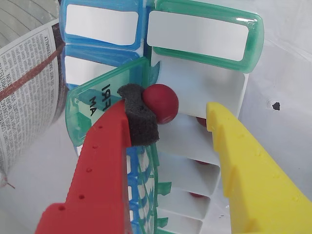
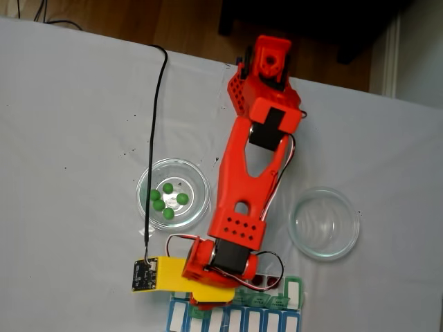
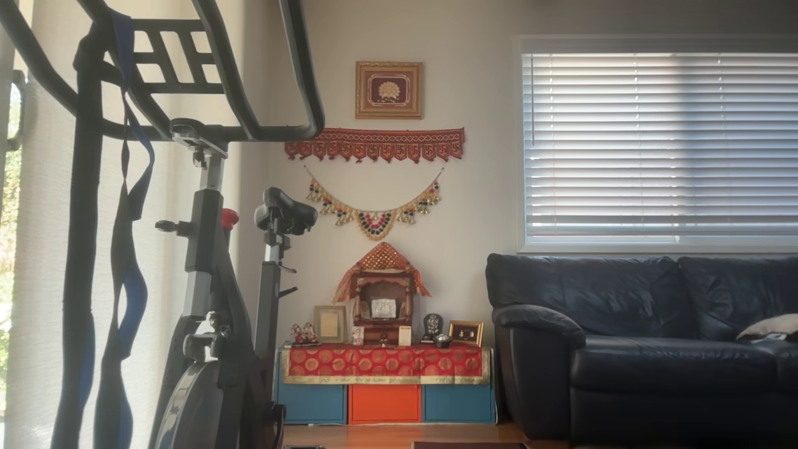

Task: Sort medicines into box.

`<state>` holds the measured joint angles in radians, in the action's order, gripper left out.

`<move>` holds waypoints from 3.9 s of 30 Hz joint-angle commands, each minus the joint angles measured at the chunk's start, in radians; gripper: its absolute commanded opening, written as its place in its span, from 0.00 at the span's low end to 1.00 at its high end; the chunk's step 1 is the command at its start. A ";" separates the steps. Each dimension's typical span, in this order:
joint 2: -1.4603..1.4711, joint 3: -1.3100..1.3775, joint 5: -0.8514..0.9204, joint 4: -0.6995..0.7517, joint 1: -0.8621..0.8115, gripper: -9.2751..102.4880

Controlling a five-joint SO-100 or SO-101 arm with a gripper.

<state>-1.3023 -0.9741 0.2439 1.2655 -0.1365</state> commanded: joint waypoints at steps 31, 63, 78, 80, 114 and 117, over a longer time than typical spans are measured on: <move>-0.354 -0.149 0.235 0.167 -0.063 0.09; -0.729 -0.795 0.436 0.071 -0.370 0.09; -0.638 -0.782 0.356 0.015 -0.336 0.21; -0.640 -0.787 0.370 0.005 -0.344 0.24; -0.514 -0.871 0.480 -0.124 -0.365 0.31; -0.515 -0.894 0.485 -0.135 -0.364 0.31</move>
<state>-1.7671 -1.8776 0.7164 1.1413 -0.4909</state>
